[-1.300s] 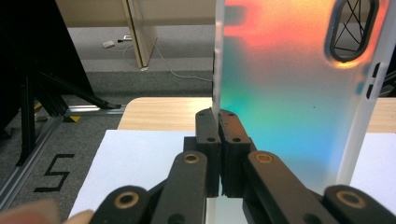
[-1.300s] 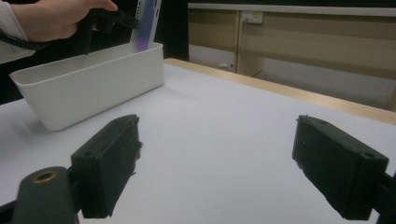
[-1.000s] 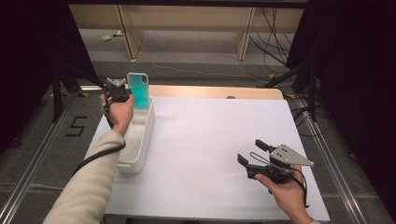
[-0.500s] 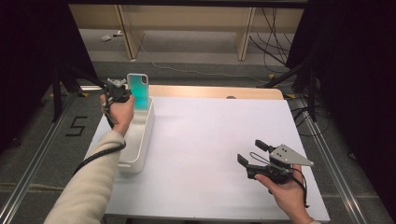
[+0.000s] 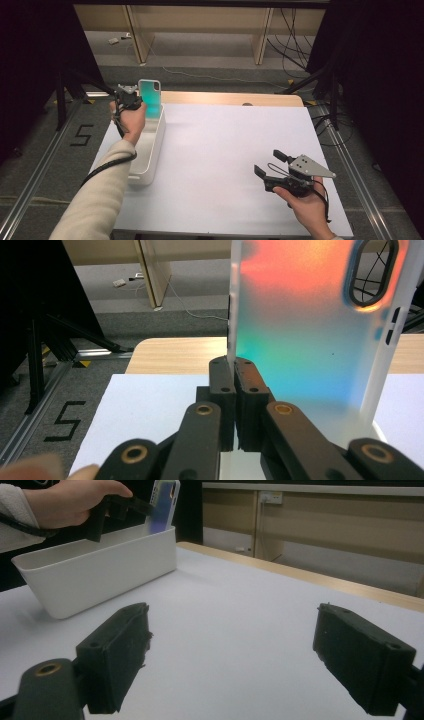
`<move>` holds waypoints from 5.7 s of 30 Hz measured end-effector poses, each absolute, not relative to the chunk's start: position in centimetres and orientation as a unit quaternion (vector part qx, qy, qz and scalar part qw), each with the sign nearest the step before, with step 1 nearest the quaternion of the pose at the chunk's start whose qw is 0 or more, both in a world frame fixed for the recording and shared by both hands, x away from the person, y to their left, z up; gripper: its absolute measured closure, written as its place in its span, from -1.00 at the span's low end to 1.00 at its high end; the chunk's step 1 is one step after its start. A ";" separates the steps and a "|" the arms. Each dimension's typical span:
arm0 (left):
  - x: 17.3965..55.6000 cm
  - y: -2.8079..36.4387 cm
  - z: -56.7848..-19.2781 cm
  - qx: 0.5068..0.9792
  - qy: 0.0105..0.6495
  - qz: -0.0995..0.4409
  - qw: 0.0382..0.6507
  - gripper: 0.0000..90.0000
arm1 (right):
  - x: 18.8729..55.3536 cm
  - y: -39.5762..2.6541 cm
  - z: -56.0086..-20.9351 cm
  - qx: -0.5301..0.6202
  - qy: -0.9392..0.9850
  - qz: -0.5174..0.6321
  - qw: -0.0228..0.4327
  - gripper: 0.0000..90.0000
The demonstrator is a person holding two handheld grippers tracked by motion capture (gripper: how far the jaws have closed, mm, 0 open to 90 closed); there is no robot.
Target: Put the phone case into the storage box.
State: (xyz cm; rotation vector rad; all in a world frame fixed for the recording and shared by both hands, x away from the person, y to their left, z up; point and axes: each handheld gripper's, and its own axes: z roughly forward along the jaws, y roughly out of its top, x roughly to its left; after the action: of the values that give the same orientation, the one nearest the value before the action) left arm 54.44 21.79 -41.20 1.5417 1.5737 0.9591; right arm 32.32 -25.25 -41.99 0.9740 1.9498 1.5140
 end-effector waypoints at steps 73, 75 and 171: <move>54.0 21.7 -42.0 0.618 0.609 0.361 0.342 0.46 | 32.5 -25.0 -42.2 0.355 0.712 0.558 0.236 -0.64; 53.8 21.7 -41.8 0.616 0.610 0.361 0.344 0.39 | 32.4 -25.0 -42.2 0.355 0.712 0.558 0.235 -0.64; 39.1 22.0 -39.0 0.693 0.421 0.235 0.537 -0.66 | 32.4 -25.1 -41.9 0.354 0.712 0.557 0.240 -0.64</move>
State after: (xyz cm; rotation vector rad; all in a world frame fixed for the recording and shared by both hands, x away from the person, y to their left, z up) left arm 39.08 21.99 -39.01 1.6494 1.0012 0.5592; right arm 32.36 -25.15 -41.90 0.9699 1.9483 1.5255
